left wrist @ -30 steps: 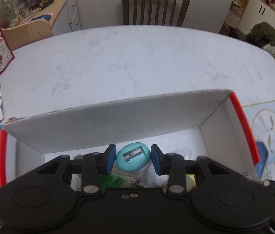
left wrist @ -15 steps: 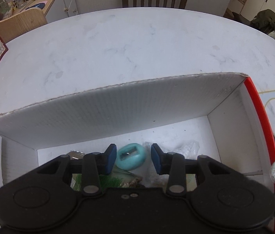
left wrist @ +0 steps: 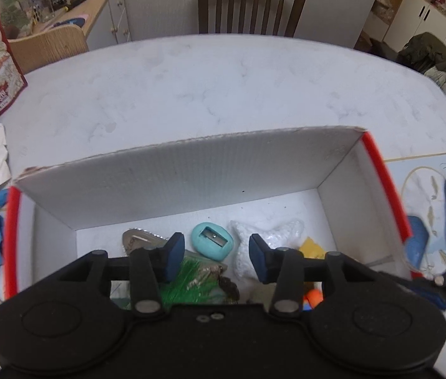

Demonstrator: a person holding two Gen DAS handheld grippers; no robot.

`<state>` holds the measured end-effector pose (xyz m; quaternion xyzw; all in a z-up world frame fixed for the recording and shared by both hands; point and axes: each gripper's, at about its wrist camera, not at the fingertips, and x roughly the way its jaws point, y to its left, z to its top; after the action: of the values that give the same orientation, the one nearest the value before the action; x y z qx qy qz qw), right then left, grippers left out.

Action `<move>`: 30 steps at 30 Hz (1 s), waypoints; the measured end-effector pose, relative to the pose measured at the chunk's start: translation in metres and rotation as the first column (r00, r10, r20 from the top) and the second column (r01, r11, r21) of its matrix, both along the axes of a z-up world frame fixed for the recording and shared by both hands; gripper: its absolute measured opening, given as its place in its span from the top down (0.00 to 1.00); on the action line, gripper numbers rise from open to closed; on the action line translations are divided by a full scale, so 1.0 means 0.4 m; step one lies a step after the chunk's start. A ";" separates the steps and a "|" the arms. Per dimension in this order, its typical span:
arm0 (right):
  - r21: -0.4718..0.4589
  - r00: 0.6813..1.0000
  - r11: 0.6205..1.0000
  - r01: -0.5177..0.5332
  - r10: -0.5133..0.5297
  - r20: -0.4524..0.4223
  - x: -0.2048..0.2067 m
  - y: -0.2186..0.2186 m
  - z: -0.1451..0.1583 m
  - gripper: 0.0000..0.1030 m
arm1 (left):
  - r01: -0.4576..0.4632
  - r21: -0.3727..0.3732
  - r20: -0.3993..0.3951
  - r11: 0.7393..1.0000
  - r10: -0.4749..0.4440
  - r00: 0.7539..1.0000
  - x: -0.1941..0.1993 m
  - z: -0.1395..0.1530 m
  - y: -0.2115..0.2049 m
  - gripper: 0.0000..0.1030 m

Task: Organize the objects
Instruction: 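Lower the sharpener and fish keychain into the box and open both tools, then raise both open tools up out of the box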

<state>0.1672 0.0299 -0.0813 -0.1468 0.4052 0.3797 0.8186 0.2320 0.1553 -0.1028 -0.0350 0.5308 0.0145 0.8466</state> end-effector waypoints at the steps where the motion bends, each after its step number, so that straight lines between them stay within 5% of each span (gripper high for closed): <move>1: 0.009 1.000 1.000 0.005 -0.005 -0.002 0.001 -0.005 0.005 0.48 | -0.001 -0.005 0.009 1.000 0.001 1.000 -0.010 0.011 0.001 0.55; 17: 0.136 0.999 0.990 0.045 -0.047 0.013 -0.032 -0.105 0.100 0.43 | -0.007 -0.017 0.180 1.000 0.010 0.984 -0.177 0.173 -0.019 0.38; 30: 0.219 0.998 0.975 0.046 -0.055 0.039 -0.075 -0.178 0.156 0.37 | -0.017 0.037 0.283 0.999 0.006 0.959 -0.306 0.232 -0.058 0.19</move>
<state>0.1372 -0.0413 -0.0189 -0.0545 0.3463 0.3974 0.8480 0.1097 0.1322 -0.0102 -0.0233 0.4038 0.0246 0.9142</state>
